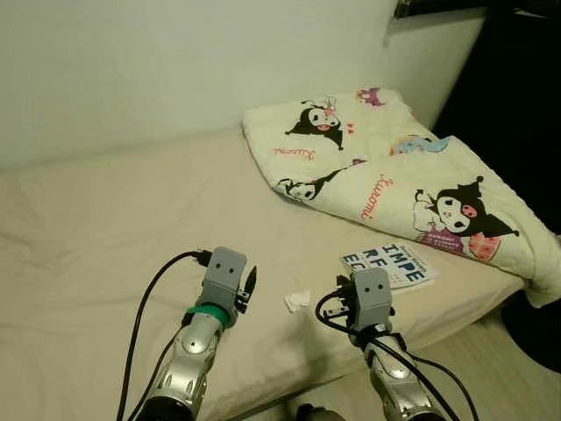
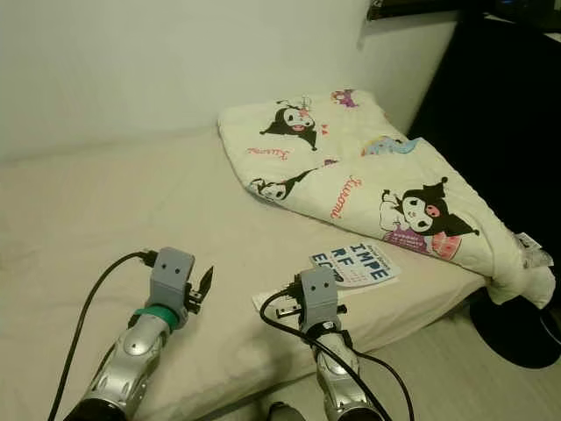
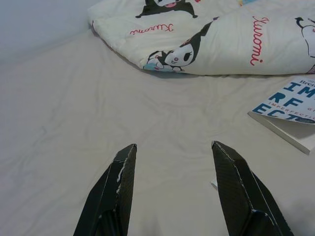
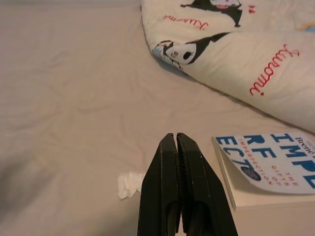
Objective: Clean up the room
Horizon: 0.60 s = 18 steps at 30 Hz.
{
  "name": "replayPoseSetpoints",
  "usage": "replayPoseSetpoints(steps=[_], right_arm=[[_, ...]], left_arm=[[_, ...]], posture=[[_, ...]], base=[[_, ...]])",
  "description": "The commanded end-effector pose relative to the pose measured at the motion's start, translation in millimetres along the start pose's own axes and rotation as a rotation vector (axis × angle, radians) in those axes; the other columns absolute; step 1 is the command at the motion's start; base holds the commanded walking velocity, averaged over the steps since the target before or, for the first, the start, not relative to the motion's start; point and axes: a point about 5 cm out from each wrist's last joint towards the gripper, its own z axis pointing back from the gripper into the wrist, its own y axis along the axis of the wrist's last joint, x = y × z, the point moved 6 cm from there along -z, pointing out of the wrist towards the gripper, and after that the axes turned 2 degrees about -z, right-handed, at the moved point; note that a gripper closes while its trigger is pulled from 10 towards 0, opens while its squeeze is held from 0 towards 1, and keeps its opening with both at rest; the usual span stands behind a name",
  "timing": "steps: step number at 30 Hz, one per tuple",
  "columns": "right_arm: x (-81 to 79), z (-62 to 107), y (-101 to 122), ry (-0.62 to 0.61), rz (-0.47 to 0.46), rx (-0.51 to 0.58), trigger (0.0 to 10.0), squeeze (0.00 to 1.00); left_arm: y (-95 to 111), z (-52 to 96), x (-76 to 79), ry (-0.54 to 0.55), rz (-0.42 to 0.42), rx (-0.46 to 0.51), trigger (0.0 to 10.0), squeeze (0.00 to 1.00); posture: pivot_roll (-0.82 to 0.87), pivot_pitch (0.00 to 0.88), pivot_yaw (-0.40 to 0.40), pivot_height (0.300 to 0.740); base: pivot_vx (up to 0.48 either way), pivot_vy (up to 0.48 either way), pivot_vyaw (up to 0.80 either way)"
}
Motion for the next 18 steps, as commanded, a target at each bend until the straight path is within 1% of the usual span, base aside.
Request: replayPoseSetpoints(steps=[1,6,8,18], right_arm=[[-0.5,2.3,-2.3,-0.005,0.000,-0.007,10.0,0.00],[-1.6,0.4,1.7,-0.004,-0.001,0.005,10.0,0.00],[-2.2,-0.3,3.0,-0.003,-0.004,0.009,10.0,0.00],[-1.9,0.7,2.3,-0.003,-0.006,0.005,10.0,0.00]], left_arm=[[-5.0,3.0,0.3,-0.002,0.011,-0.019,10.0,0.00],[-3.5,2.2,1.8,-0.004,0.015,-0.017,10.0,0.00],[-3.0,1.6,2.6,-0.008,0.014,-0.017,10.0,0.00],[-2.6,0.4,4.0,-0.013,0.009,-0.018,10.0,0.00]], posture=[[-0.10,0.056,0.031,0.740],[-0.10,0.056,0.031,0.725],[-0.10,0.055,0.031,0.710],[-0.10,0.052,0.032,0.670]], base=[[0.000,0.000,0.00],[0.000,0.000,0.00],[0.000,0.000,0.00],[0.000,0.000,0.00]])
